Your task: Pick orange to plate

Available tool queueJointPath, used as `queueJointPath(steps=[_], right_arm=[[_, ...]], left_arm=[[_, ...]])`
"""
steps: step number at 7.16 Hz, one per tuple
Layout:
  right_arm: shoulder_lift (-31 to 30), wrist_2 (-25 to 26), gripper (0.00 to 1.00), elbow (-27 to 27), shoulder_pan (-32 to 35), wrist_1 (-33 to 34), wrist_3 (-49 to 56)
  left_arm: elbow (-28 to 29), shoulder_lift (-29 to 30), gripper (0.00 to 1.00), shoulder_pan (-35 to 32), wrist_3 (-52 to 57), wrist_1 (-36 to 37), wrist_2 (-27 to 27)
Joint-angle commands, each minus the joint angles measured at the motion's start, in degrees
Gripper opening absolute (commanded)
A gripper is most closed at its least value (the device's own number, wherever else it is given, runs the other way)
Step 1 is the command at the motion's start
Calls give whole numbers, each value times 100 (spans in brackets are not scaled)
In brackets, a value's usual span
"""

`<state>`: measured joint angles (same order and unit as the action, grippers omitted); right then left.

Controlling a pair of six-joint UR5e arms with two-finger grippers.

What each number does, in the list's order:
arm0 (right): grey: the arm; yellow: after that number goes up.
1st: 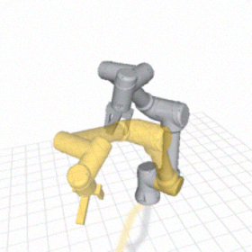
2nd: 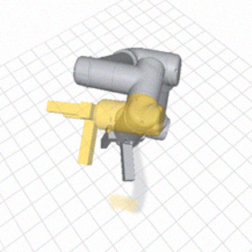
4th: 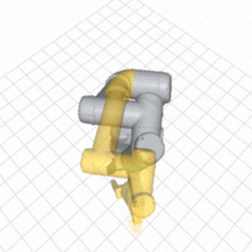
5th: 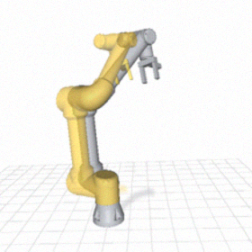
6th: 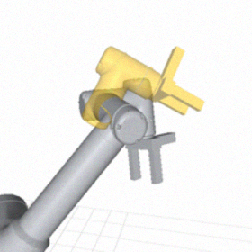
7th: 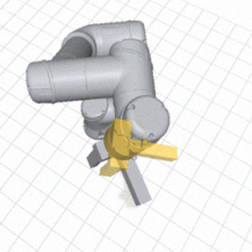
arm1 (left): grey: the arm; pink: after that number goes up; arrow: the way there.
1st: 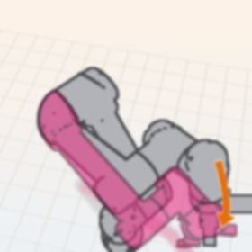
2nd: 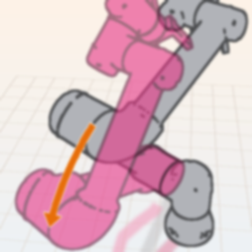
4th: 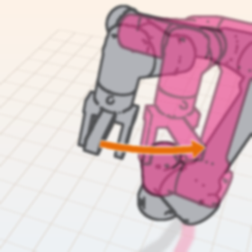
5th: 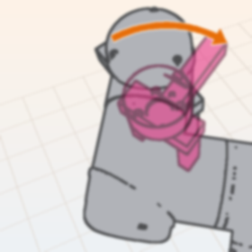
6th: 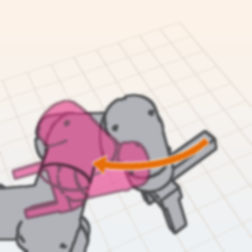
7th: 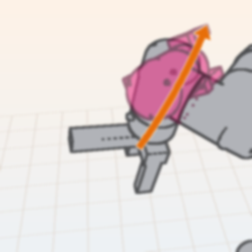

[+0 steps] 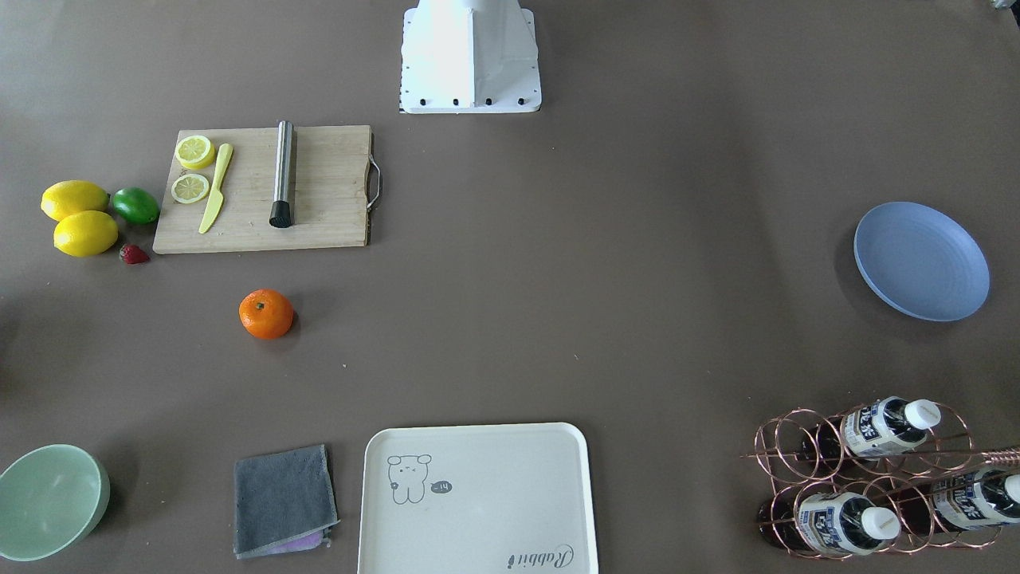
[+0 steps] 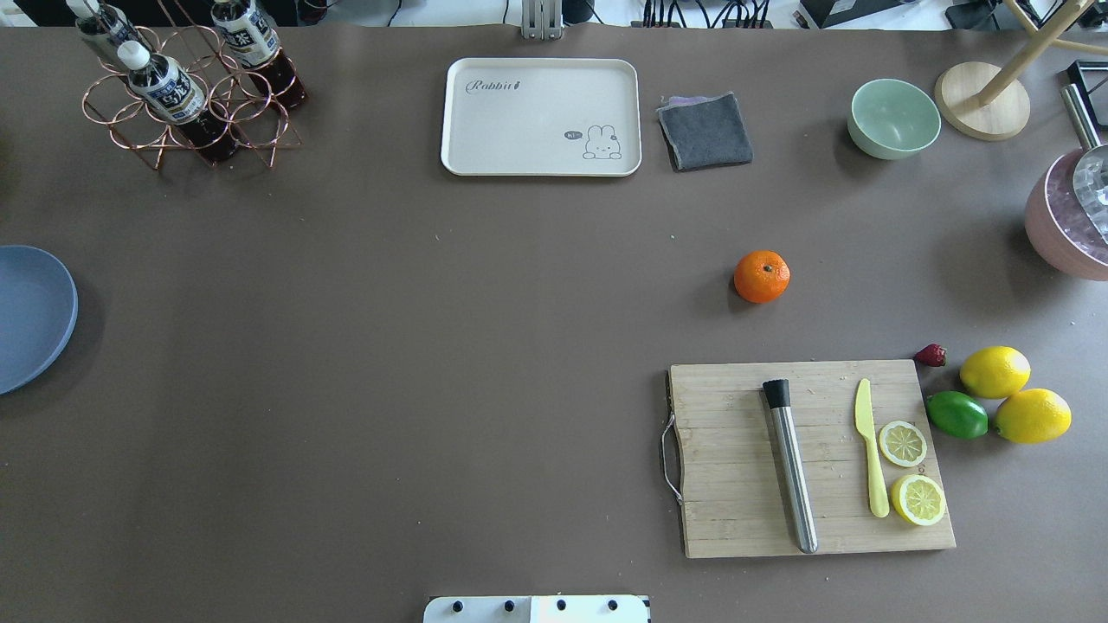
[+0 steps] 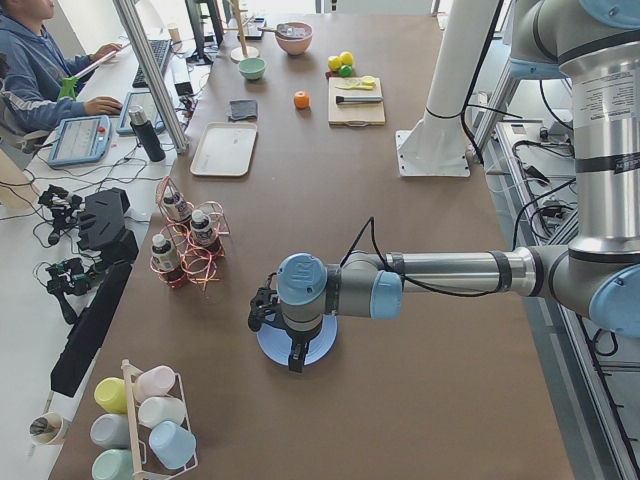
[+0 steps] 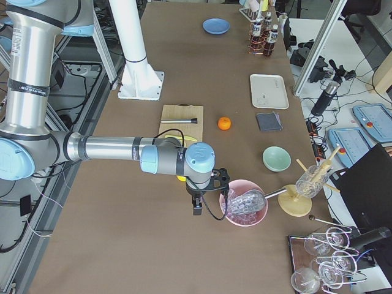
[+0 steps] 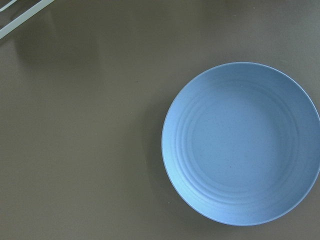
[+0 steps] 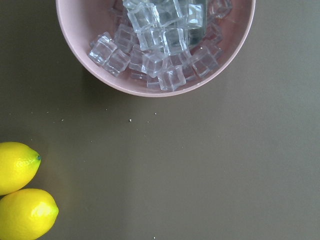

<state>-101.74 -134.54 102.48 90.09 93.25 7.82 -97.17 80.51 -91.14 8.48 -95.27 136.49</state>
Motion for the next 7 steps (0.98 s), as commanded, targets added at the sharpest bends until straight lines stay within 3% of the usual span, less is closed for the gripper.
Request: queueJointPath(steps=[1, 7], right_arm=[[-3, -10, 100, 0, 0, 0, 0], [14, -19, 100, 26, 0, -18, 18]], left_arm=[[-65, -9, 99, 0, 13, 17, -8], [-65, 70, 99, 0, 13, 0, -43]])
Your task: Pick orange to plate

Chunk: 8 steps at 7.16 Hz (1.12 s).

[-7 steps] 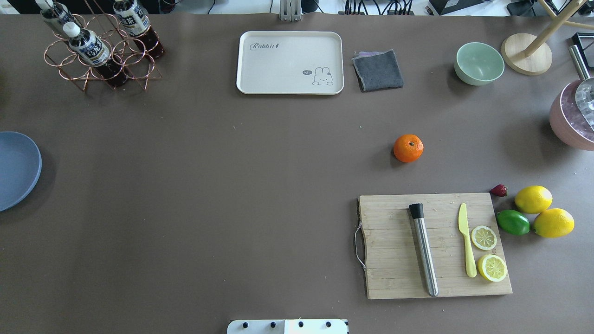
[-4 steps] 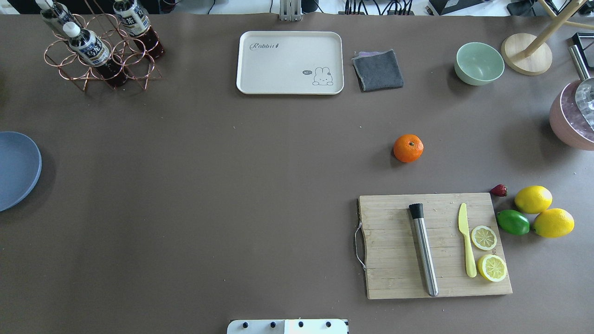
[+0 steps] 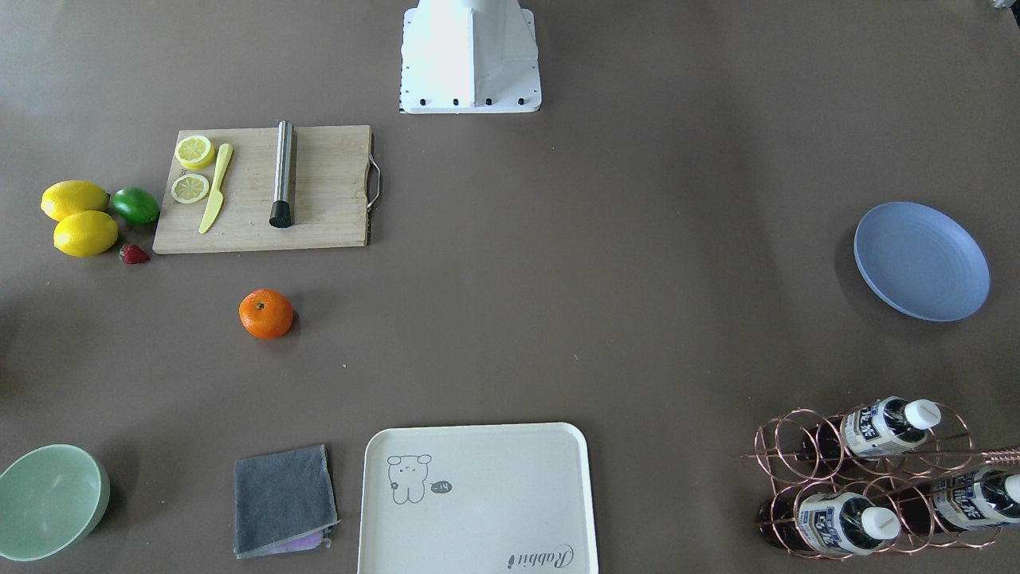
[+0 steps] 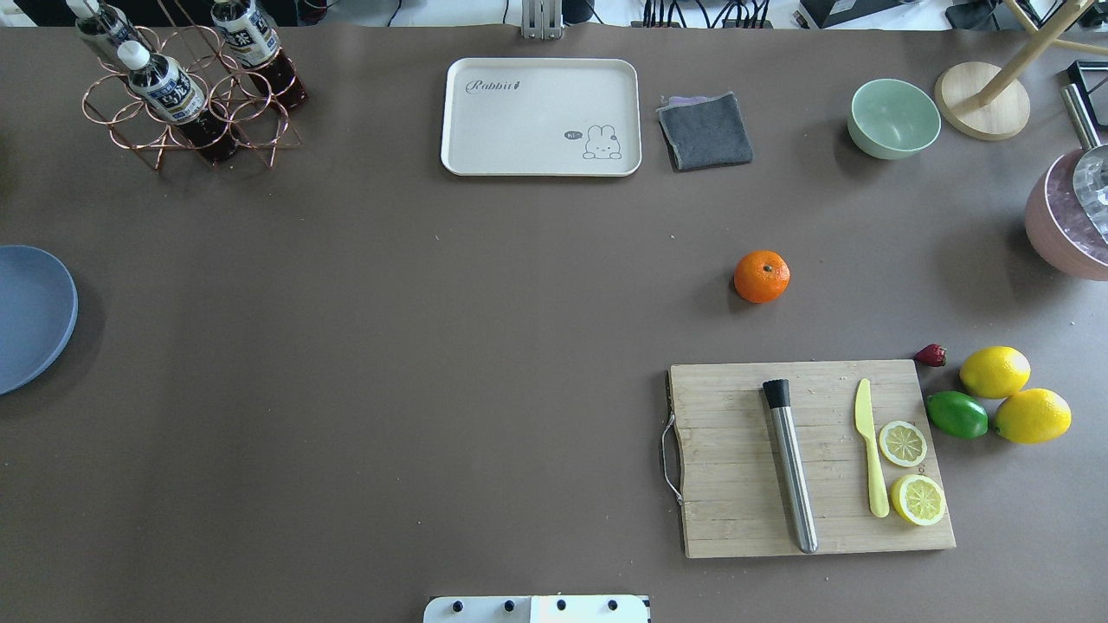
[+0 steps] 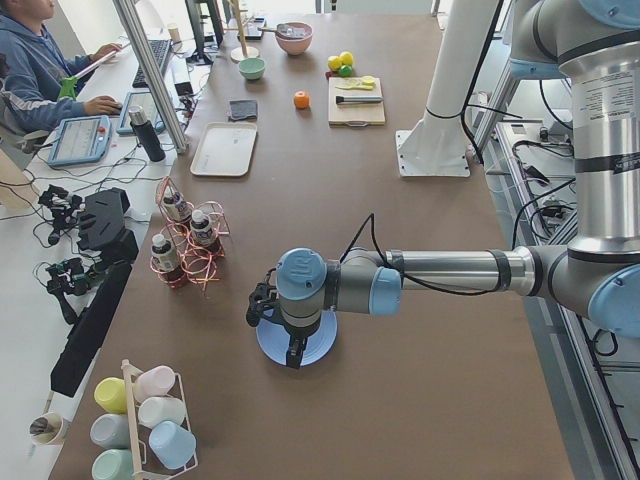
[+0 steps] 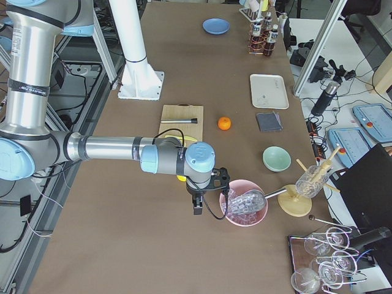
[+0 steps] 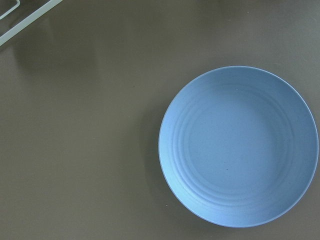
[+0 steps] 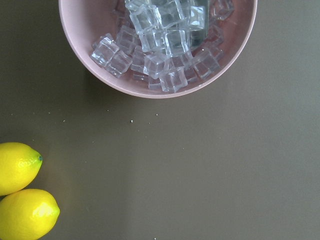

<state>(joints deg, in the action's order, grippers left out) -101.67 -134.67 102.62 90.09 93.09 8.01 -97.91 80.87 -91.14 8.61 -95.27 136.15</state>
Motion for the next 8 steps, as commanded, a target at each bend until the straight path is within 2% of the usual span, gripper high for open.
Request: queueJointPath(steps=[1, 2, 4, 5, 6, 8], right_arm=[[6, -311, 100, 47, 0, -332, -1], [-20, -532, 100, 13, 0, -823, -36], [41, -464, 100, 74, 0, -1178, -36], [76, -464, 100, 100, 0, -1188, -36], [129, -455, 100, 135, 0, -1179, -71], [226, -455, 100, 214, 0, -1171, -377]], left_arm=[[-44, 51, 99, -17, -17, -35, 34], [-123, 51, 99, -44, -44, -27, 34], [-307, 69, 99, -61, -53, -26, 34], [-317, 138, 99, -70, -18, -44, 34], [-230, 217, 99, -70, -44, -479, -9], [-193, 105, 99, -88, 8, -816, 43]])
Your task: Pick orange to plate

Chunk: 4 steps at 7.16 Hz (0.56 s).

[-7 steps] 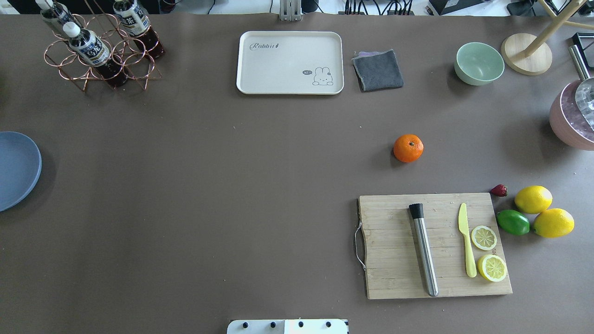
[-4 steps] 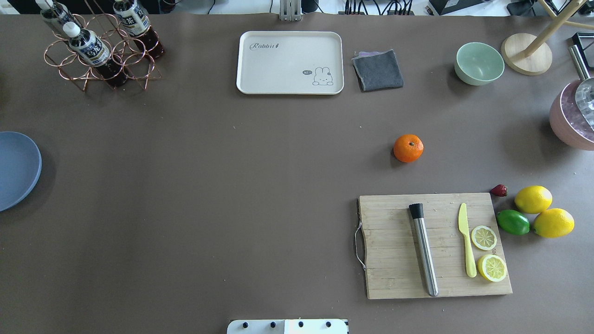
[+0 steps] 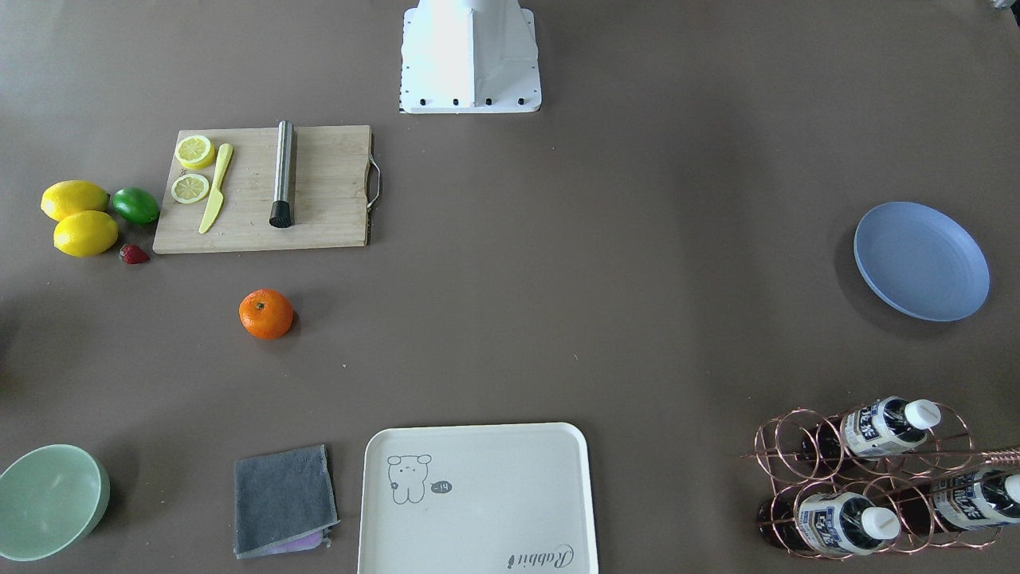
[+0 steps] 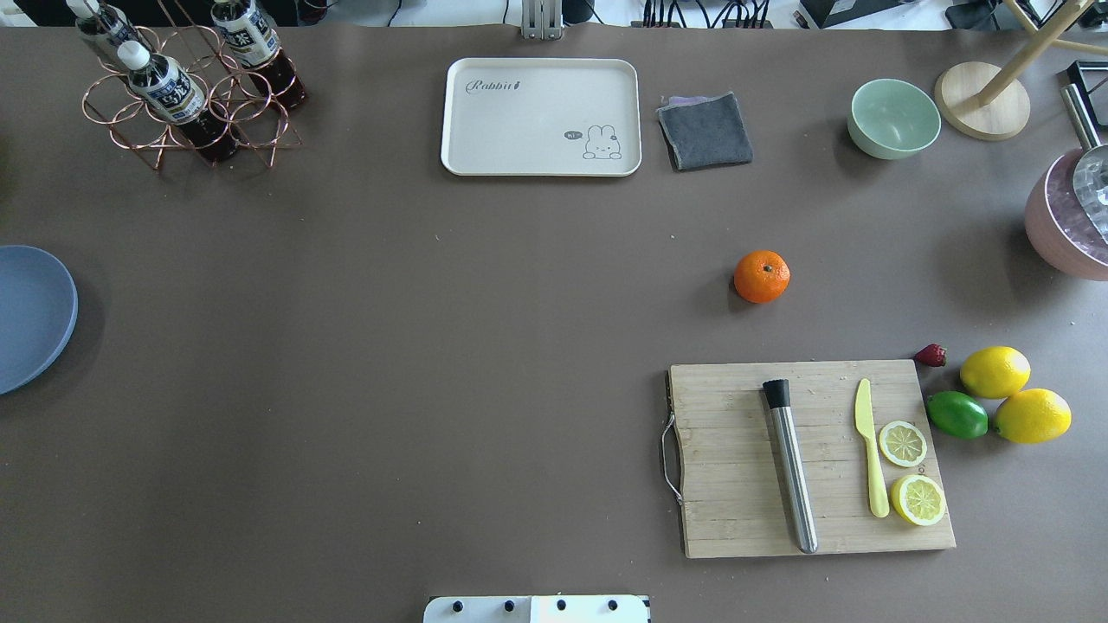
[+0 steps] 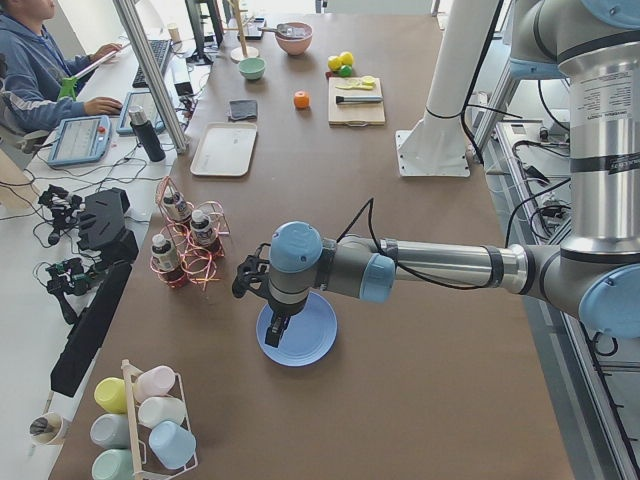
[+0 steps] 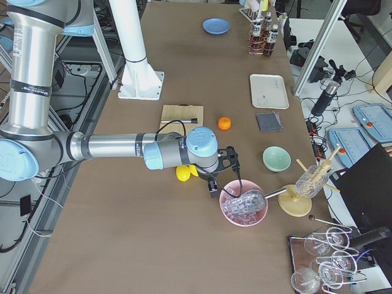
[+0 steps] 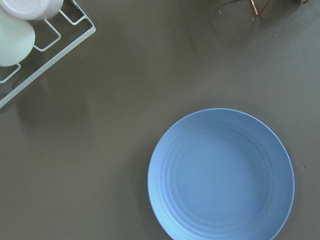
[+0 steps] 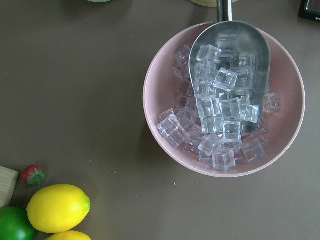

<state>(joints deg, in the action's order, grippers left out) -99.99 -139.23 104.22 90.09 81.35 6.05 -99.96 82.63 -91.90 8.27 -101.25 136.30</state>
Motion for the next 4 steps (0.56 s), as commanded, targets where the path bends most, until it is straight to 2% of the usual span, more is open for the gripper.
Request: queueJointPath(steps=[1, 2, 3, 4], right_arm=[[216, -16, 100, 98, -78, 4, -679], [330, 1, 100, 238, -418, 4, -1267], [549, 36, 100, 396, -883, 4, -2074], [812, 193, 100, 554, -1488, 4, -2769]], left_arm=[[38, -71, 99, -3, -9, -342, 90], [3, -63, 99, -3, -87, -360, 456], [-76, -45, 99, -12, -384, -534, 607], [80, 207, 98, 136, -831, -902, 548]])
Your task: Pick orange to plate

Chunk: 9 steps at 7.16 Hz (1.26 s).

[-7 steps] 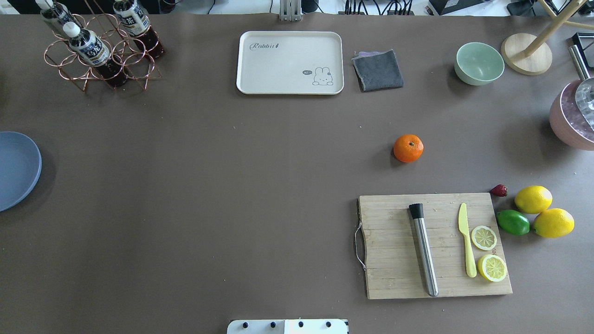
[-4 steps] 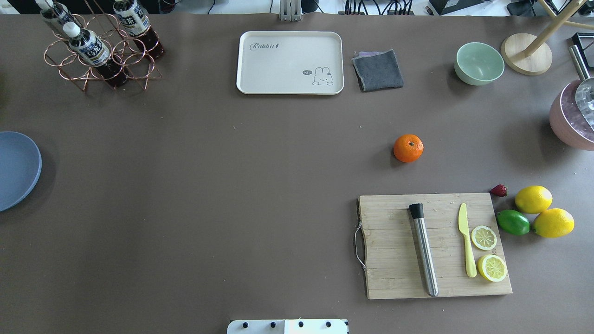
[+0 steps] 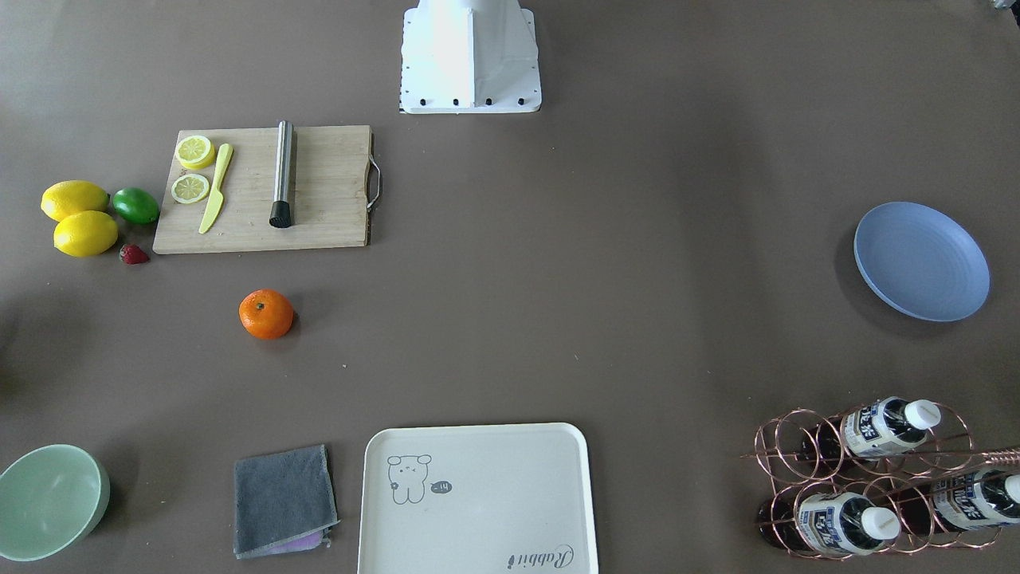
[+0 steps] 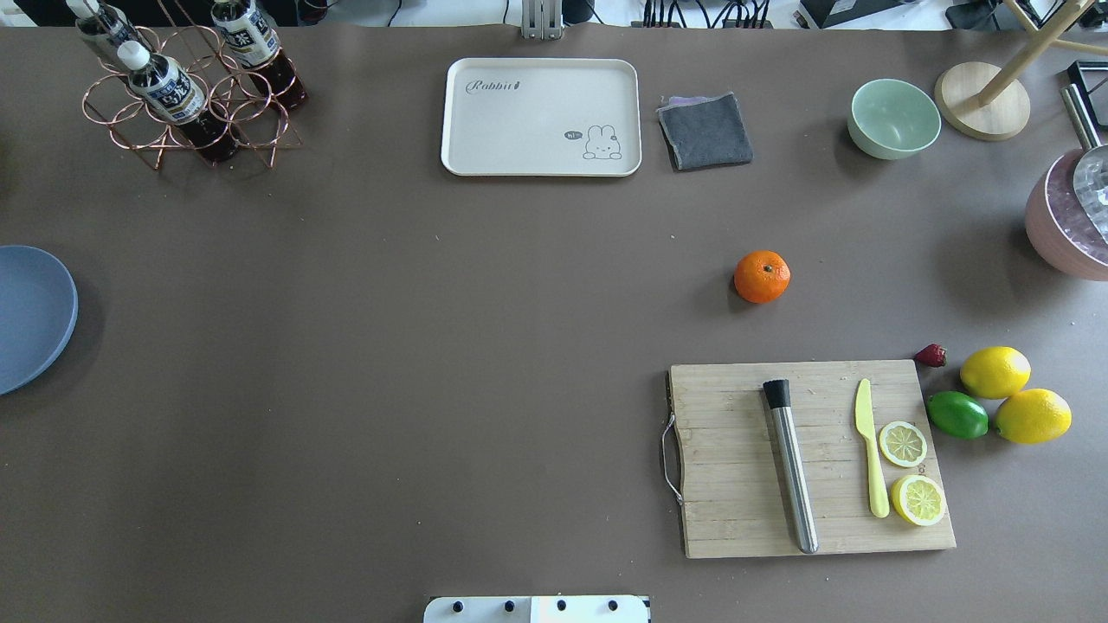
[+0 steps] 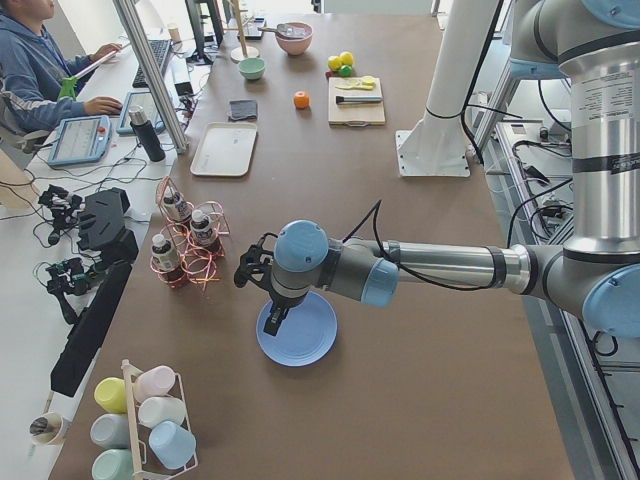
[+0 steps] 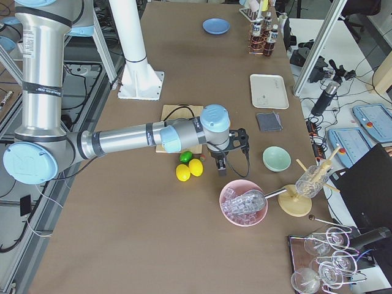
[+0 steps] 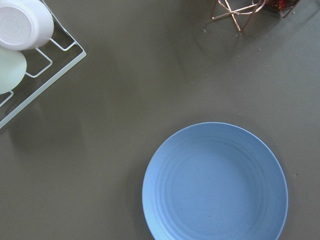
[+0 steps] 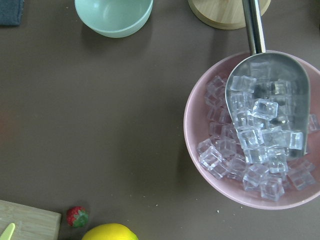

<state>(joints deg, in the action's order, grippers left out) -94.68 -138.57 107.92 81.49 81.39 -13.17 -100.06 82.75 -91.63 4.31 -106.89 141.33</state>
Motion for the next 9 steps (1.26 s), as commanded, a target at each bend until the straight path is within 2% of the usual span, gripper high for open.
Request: queueJointPath(steps=[1, 3, 4, 5, 6, 8, 9], right_arm=[[622, 216, 100, 203, -1069, -17, -984], [897, 426, 100, 203, -1494, -149, -1283], [907, 941, 100, 281, -1783, -158, -1554], [1003, 1198, 100, 282, -2055, -167, -1783], [1047, 1210, 100, 291, -2145, -184, -1846], [1074, 1332, 100, 282, -2251, -211, -1847], [1065, 1385, 100, 239, -2277, -394, -1847]], left_arm=[[553, 355, 98, 285, -483, -559, 35], [1685, 522, 98, 548, -501, -1374, 26], [2405, 776, 98, 559, -501, -1779, 17], [2812, 891, 98, 689, -501, -1983, -235], [2947, 910, 98, 960, -571, -2029, -542], [3638, 962, 98, 1252, -607, -2605, -580], [3712, 963, 98, 1271, -616, -2653, -554]])
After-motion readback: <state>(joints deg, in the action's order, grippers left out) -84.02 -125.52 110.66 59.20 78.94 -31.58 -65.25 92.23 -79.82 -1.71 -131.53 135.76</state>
